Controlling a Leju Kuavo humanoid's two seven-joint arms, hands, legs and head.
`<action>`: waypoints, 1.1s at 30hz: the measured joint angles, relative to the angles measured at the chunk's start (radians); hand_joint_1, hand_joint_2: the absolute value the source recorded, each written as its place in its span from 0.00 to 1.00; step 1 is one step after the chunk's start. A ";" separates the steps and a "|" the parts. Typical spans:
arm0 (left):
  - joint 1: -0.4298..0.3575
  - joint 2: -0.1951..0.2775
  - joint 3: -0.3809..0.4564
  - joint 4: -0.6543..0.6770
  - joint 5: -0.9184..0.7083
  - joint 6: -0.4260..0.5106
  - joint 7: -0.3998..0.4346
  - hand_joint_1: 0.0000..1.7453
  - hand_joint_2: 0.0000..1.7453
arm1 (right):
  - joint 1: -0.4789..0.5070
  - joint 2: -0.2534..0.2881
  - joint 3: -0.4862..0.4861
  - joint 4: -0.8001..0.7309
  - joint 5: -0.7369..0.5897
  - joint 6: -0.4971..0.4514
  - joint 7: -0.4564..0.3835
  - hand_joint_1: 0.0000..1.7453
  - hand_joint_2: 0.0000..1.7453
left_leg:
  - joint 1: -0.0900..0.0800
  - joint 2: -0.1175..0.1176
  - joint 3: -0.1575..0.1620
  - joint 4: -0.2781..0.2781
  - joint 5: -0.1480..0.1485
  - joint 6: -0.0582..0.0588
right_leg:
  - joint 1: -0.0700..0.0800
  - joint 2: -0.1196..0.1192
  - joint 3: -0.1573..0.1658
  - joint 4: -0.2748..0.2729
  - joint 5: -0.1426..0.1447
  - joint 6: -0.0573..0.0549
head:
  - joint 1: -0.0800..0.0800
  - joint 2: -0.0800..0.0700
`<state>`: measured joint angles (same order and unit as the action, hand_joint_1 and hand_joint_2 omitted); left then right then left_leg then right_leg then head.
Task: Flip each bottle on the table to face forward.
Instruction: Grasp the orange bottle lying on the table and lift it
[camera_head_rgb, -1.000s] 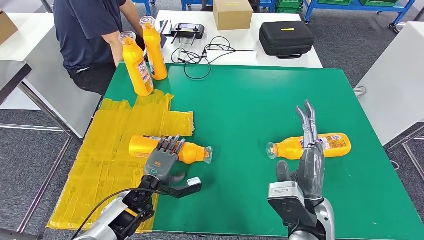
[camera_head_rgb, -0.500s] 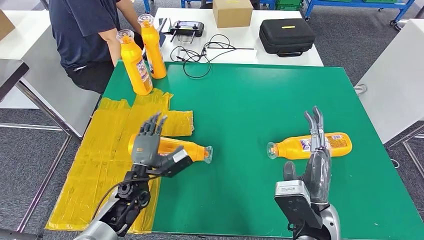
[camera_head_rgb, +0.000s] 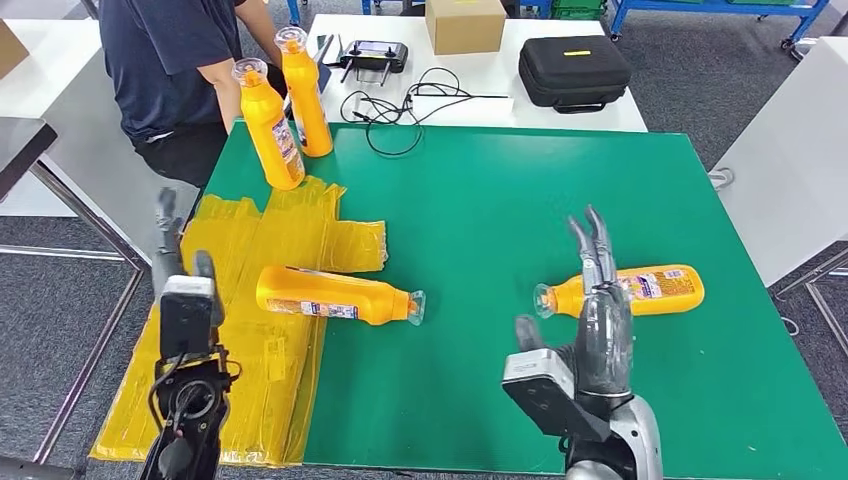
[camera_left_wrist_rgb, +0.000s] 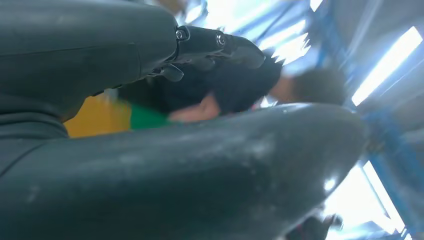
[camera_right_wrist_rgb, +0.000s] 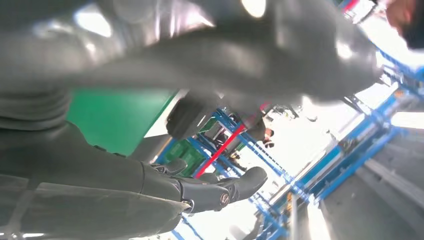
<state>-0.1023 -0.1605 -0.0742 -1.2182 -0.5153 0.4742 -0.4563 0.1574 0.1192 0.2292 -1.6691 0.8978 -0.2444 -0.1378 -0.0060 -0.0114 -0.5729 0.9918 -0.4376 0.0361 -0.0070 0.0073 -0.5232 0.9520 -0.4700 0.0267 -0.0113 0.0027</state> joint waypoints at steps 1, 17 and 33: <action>0.027 0.003 0.002 -0.040 -0.017 0.013 -0.009 0.00 0.00 | -0.009 0.000 0.004 0.013 0.024 0.005 0.009 0.00 1.00 | 0.000 0.000 0.000 0.000 0.000 0.000 | 0.000 0.000 0.000 0.000 0.000 0.000 | 0.000 0.000; 0.138 0.046 -0.098 -0.227 0.248 -0.241 -0.015 0.00 0.00 | -0.139 -0.217 -0.092 0.208 0.153 0.231 0.127 0.00 1.00 | -0.003 -0.005 -0.001 0.001 0.001 0.002 | -0.004 -0.003 0.000 -0.001 0.001 0.002 | 0.000 0.000; 0.069 0.059 -0.096 -0.217 0.262 -0.202 -0.003 0.00 0.00 | -0.132 -0.273 -0.223 0.180 0.221 0.346 0.143 0.00 1.00 | -0.002 -0.004 -0.001 0.001 0.001 0.002 | -0.002 -0.003 -0.001 0.000 0.001 0.002 | 0.000 0.000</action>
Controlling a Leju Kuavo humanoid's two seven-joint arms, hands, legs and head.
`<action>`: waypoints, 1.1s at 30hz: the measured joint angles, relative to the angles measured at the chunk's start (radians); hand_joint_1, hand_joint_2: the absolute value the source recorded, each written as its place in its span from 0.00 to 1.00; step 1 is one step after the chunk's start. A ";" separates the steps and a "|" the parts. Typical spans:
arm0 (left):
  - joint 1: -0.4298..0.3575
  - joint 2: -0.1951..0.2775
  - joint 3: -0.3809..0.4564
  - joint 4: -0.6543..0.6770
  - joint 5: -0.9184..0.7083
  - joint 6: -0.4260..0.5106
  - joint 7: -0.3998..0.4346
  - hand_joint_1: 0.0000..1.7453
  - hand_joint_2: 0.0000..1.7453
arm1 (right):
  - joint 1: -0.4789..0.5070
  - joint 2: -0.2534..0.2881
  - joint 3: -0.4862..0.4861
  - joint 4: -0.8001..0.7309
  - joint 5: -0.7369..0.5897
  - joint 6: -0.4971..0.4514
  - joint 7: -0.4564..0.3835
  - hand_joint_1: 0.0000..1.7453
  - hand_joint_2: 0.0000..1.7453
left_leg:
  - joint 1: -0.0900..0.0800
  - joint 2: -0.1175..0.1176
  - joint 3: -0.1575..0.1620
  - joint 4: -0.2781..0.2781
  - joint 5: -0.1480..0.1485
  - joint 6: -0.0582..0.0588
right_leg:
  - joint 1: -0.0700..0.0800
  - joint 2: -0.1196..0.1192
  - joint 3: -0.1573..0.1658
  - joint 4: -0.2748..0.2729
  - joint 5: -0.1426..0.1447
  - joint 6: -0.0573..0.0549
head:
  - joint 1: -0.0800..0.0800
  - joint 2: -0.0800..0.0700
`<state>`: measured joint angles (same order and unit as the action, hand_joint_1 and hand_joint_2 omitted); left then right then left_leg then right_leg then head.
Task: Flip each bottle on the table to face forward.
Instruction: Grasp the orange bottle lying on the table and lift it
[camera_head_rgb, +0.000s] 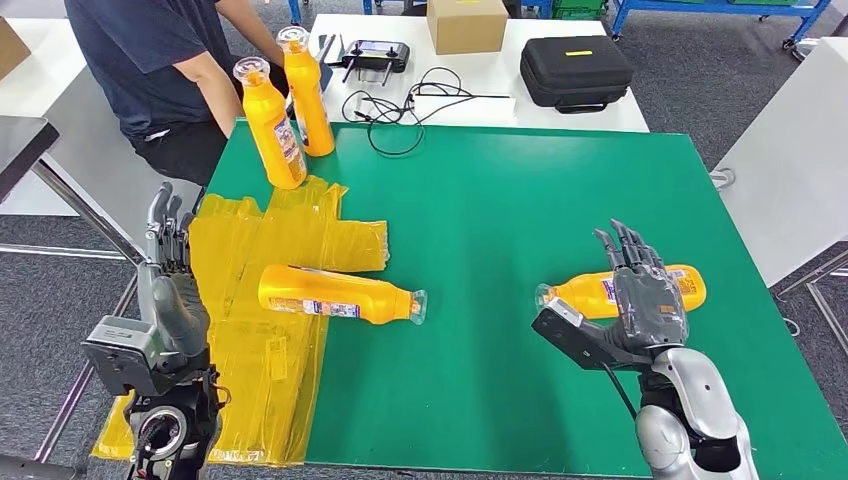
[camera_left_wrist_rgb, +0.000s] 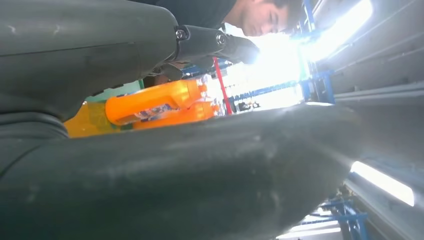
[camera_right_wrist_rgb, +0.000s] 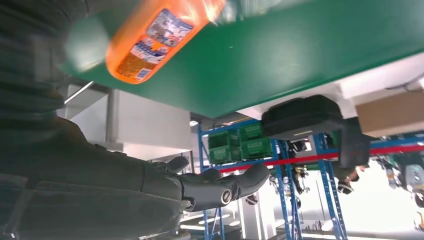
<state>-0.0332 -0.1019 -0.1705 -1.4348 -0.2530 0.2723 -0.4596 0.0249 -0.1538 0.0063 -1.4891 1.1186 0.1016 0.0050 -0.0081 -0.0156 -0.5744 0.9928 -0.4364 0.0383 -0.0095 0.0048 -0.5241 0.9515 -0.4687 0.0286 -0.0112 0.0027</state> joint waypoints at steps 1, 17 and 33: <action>-0.005 0.000 0.004 0.000 0.003 0.004 0.002 0.00 0.00 | -0.002 0.001 -0.010 0.002 0.013 0.017 0.000 0.00 1.00 | 0.000 0.000 0.000 0.000 0.000 0.000 | 0.000 0.000 0.000 0.000 0.000 0.000 | 0.000 0.000; 0.034 0.031 0.201 -0.063 0.161 0.001 -0.047 0.00 0.00 | -0.059 -0.136 -0.133 0.262 0.059 0.176 -0.086 0.00 1.00 | 0.000 0.000 -0.001 0.000 0.000 0.000 | 0.000 0.000 0.000 0.000 0.000 0.000 | 0.000 0.000; 0.116 0.028 0.266 -0.168 0.181 0.004 -0.048 0.00 0.00 | -0.147 -0.134 -0.129 0.378 0.181 0.197 -0.064 0.00 1.00 | 0.000 0.000 -0.001 0.000 0.000 0.000 | 0.000 0.000 0.000 0.000 0.000 0.000 | 0.000 0.000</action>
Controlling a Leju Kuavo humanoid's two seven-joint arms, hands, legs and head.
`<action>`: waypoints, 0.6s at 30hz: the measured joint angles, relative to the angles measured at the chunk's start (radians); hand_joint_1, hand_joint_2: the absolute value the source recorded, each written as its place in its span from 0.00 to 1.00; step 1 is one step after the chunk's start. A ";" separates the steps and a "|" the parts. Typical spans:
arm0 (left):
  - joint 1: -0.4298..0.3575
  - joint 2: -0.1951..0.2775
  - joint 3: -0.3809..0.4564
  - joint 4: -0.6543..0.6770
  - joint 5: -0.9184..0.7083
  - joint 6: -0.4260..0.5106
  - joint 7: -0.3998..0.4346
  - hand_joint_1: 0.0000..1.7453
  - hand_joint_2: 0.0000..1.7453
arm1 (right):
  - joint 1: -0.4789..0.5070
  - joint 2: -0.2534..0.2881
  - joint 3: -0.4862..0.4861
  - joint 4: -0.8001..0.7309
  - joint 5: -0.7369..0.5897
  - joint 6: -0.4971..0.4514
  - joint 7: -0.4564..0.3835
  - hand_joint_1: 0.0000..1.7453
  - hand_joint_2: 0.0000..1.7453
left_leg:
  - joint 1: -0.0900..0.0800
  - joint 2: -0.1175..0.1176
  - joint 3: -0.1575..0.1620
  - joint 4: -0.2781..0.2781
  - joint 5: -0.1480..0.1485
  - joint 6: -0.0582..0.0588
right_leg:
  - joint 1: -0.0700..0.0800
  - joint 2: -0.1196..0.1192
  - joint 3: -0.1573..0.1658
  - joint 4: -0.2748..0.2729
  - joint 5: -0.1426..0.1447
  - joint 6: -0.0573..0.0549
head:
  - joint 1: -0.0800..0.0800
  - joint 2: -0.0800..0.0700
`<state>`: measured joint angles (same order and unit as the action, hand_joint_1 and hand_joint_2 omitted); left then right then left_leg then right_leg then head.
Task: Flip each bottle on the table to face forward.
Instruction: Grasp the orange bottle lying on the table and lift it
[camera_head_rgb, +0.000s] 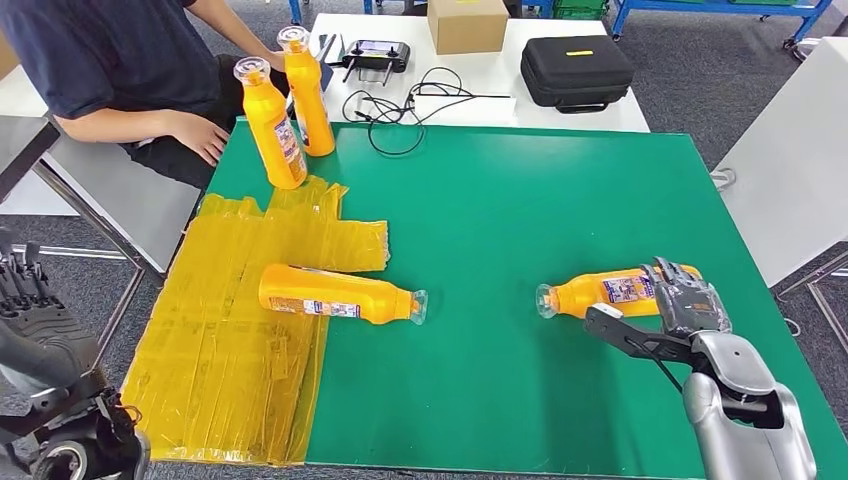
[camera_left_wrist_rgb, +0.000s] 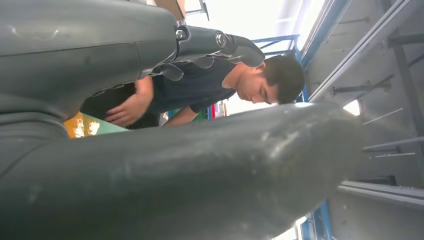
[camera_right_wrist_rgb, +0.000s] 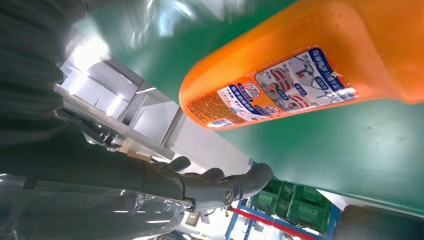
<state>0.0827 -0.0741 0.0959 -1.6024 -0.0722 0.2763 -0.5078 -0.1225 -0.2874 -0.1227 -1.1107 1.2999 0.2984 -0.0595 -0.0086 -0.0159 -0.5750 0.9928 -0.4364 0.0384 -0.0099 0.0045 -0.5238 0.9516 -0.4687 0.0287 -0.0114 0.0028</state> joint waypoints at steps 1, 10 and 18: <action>0.004 0.000 0.003 -0.004 0.000 -0.001 -0.001 0.00 0.00 | -0.009 0.000 0.001 0.010 0.007 -0.001 0.000 0.00 1.00 | 0.000 0.000 0.000 0.000 0.000 0.000 | 0.000 0.000 0.000 0.000 0.000 0.000 | 0.000 0.000; 0.028 -0.009 0.025 -0.030 0.000 -0.013 -0.006 0.00 0.00 | -0.159 -0.012 0.027 0.209 0.054 -0.046 -0.011 0.00 1.00 | 0.000 0.000 0.000 0.000 0.001 0.000 | 0.000 0.000 0.000 0.000 0.000 0.000 | 0.000 0.000; 0.032 -0.010 0.033 -0.031 0.010 -0.016 -0.008 0.00 0.00 | -0.228 -0.031 0.050 0.335 0.055 -0.065 -0.031 0.00 1.00 | 0.000 0.000 0.000 0.000 0.000 0.000 | 0.000 0.000 0.000 0.000 0.000 0.000 | 0.000 0.000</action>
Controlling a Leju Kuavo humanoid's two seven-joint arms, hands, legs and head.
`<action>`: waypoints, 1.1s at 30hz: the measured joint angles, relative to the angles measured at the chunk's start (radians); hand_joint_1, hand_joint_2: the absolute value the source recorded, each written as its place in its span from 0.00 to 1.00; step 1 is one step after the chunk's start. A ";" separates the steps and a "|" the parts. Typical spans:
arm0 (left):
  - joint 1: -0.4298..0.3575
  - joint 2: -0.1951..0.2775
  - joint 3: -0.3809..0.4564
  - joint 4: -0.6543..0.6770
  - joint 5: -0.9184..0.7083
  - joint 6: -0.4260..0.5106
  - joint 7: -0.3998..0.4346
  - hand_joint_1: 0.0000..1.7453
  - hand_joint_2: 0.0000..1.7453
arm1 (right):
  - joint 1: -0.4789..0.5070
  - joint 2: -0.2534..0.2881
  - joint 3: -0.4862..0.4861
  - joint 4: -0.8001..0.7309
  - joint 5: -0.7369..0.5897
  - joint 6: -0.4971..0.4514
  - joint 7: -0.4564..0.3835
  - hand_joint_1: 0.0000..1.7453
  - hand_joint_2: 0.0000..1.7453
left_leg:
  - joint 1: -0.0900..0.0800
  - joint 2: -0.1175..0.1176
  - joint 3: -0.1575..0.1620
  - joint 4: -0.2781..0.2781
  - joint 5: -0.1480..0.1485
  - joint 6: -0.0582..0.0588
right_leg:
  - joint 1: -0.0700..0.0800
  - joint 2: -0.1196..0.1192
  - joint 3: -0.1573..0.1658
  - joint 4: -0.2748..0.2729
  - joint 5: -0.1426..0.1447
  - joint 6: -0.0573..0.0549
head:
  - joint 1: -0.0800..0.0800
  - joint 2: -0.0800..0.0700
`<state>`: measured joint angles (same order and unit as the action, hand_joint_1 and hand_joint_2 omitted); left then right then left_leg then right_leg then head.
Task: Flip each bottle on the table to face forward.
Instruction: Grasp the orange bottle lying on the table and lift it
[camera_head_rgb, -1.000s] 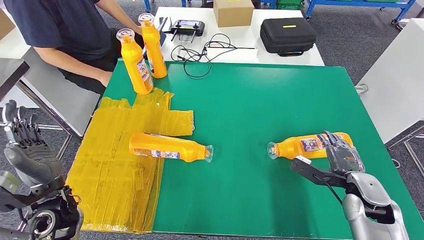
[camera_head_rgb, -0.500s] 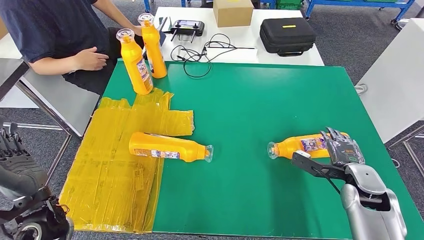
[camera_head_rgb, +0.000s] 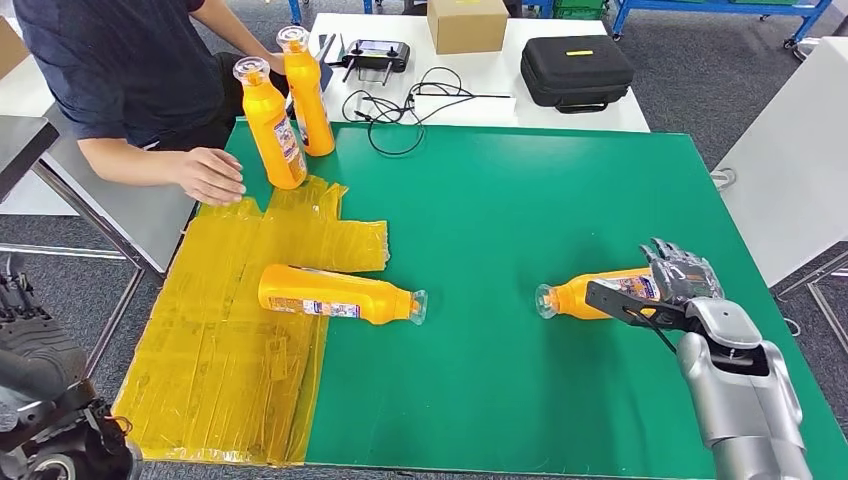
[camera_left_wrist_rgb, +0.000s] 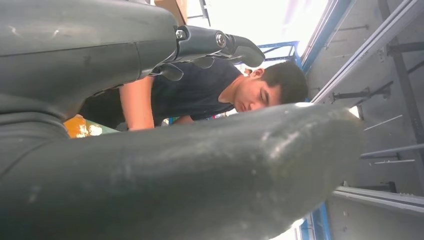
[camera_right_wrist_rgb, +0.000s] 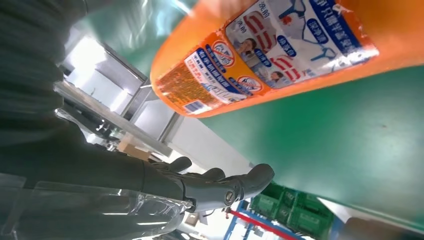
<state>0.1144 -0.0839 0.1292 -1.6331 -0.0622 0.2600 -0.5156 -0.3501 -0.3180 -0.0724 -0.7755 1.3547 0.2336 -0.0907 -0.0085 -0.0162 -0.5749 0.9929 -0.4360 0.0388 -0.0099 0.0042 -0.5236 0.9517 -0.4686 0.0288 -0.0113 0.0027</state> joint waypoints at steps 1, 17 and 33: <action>0.000 0.000 0.001 0.000 0.001 -0.001 0.000 0.00 0.00 | -0.007 -0.004 0.003 0.015 0.000 -0.002 -0.004 0.00 1.00 | 0.000 0.000 0.000 0.000 0.000 0.000 | 0.000 0.000 0.000 0.000 0.000 0.000 | 0.000 0.000; 0.002 0.000 0.002 0.000 0.001 -0.001 -0.001 0.00 0.00 | -0.043 -0.020 0.029 0.104 0.000 -0.005 -0.008 0.00 1.00 | 0.000 0.000 0.000 0.000 0.000 0.000 | 0.000 0.000 0.000 0.000 0.000 0.000 | 0.000 0.000; -0.123 0.012 -0.028 0.146 0.063 -0.019 -0.084 0.00 0.00 | -0.024 -0.205 0.064 0.262 -0.119 -0.012 -0.174 0.00 1.00 | -0.002 -0.010 -0.002 0.001 0.002 0.003 | -0.001 -0.011 0.001 -0.001 0.000 0.001 | 0.000 0.000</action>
<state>-0.0083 -0.0717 0.1013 -1.4870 0.0010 0.2413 -0.5996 -0.3737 -0.5225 -0.0085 -0.5135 1.2361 0.2213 -0.2647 -0.0104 -0.0258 -0.5767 0.9937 -0.4343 0.0416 -0.0111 -0.0065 -0.5227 0.9509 -0.4685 0.0295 -0.0115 0.0027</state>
